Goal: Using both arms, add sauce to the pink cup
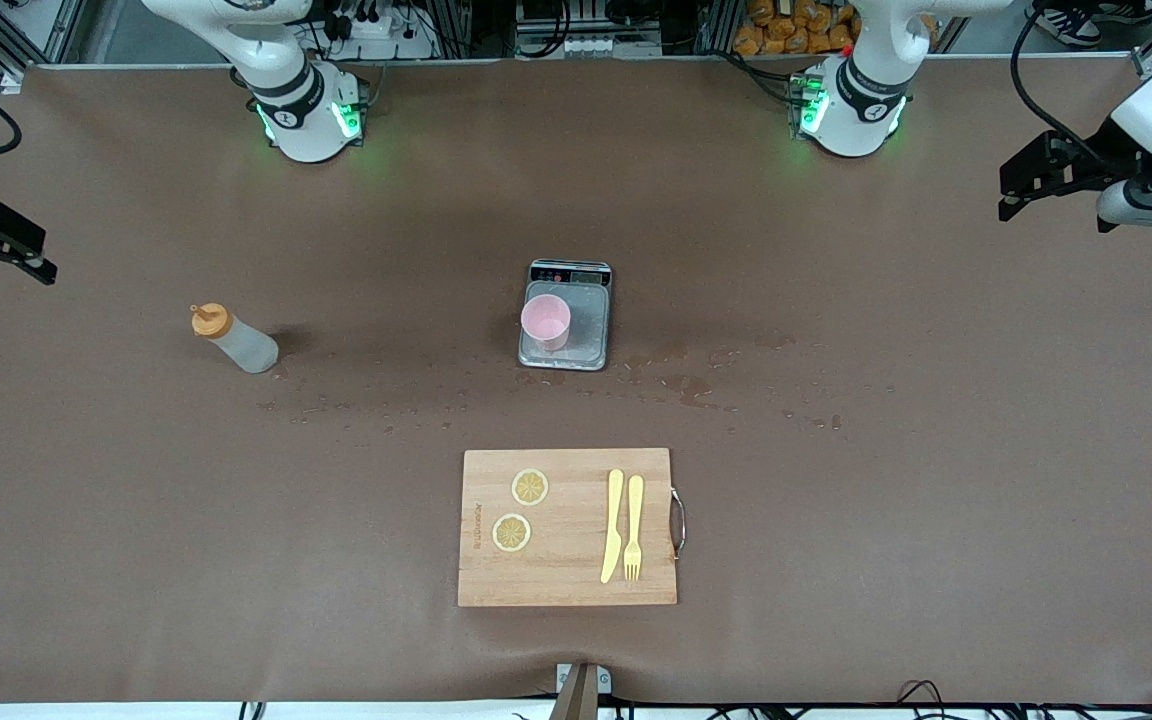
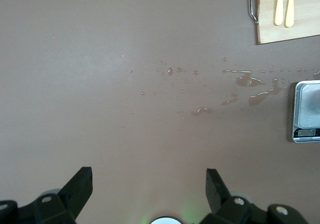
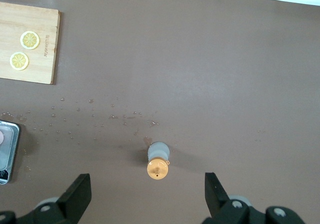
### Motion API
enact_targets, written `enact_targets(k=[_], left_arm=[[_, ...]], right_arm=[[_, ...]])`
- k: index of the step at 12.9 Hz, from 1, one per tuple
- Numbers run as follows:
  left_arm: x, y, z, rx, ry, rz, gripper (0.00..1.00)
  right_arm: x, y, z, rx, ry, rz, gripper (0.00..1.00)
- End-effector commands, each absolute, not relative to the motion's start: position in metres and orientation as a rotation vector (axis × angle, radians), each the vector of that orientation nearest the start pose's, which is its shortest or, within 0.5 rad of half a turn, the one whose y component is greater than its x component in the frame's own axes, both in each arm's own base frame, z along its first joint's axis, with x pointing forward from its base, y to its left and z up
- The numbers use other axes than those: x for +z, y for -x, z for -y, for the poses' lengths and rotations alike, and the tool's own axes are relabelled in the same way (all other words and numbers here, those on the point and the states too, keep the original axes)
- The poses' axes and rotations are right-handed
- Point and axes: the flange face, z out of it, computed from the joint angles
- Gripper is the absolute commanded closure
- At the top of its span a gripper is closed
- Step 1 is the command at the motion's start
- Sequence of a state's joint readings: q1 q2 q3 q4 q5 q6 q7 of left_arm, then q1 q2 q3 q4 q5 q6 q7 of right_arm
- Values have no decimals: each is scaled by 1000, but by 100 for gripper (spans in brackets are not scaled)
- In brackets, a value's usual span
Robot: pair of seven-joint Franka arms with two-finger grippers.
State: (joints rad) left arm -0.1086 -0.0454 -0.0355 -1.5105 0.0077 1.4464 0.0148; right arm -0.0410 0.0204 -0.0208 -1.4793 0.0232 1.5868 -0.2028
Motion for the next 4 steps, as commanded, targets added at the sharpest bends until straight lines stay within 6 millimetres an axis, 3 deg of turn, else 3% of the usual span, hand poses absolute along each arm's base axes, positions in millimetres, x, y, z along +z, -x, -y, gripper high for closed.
enact_targets(k=[1, 4], left_arm=[[671, -521, 75, 24, 3104, -279, 0], [672, -521, 74, 22, 3108, -276, 0]], right_arm=[[656, -562, 45, -143, 3136, 215, 0], [656, -561, 48, -142, 3130, 205, 0]])
